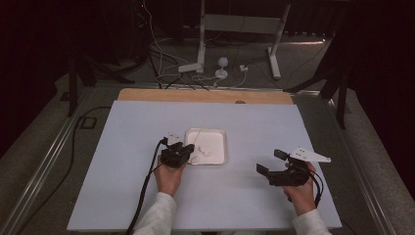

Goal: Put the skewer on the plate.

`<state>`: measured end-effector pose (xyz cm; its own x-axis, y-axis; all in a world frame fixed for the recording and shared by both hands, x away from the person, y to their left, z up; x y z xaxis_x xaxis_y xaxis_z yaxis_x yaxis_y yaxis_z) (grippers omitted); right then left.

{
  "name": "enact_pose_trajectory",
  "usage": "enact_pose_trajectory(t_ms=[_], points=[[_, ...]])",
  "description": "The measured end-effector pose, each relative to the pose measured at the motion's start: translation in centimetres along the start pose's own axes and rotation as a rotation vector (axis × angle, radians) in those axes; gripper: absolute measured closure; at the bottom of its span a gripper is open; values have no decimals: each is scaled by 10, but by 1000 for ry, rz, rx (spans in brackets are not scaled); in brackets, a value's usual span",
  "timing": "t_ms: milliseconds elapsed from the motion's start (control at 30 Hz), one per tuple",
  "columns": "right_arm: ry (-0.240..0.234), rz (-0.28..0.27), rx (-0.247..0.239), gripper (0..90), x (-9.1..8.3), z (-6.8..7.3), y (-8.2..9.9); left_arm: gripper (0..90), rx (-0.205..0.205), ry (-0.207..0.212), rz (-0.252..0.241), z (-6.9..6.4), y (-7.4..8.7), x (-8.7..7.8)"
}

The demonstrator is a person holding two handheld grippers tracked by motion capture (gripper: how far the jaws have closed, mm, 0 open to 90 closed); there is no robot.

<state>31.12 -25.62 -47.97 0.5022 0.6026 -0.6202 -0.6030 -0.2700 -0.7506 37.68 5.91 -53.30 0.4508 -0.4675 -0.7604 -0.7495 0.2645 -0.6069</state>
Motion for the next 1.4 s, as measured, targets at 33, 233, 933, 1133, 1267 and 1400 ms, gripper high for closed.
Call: enact_pose_trajectory(t_ms=[33, 233, 933, 1133, 1267, 1400], points=[[0, -1, 0, 0, 0, 0, 0, 889, -5, -4, 3, 0, 0, 1], [1, 0, 2, 0, -1, -1, 1, 889, -31, -9, 17, 2, 1, 6], [15, -5, 1, 0, -3, -3, 5, 178, -11, 110, -121, 1, -7, -24], [24, -8, 0, 0, -5, -4, 7, 103, 27, 126, -185, 6, -4, -57], [34, -6, -11, 0, -5, -4, 8, 76, 44, 114, -218, 14, 5, -78], [35, -11, -13, 0, -5, -4, 9, 26, 71, 80, -237, 23, 17, -91]])
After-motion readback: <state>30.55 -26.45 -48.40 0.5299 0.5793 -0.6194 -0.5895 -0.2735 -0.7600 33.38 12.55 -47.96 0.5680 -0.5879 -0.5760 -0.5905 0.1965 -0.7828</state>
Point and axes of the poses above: each handheld gripper's, and its own axes: x roughly forward along the jaws, y roughly out of its underside, z roughly to its left, the point moved 5 cm from there along x, roughly forward along the jaws, and after that the axes turned 15 degrees about z, right-handed, at the moved point
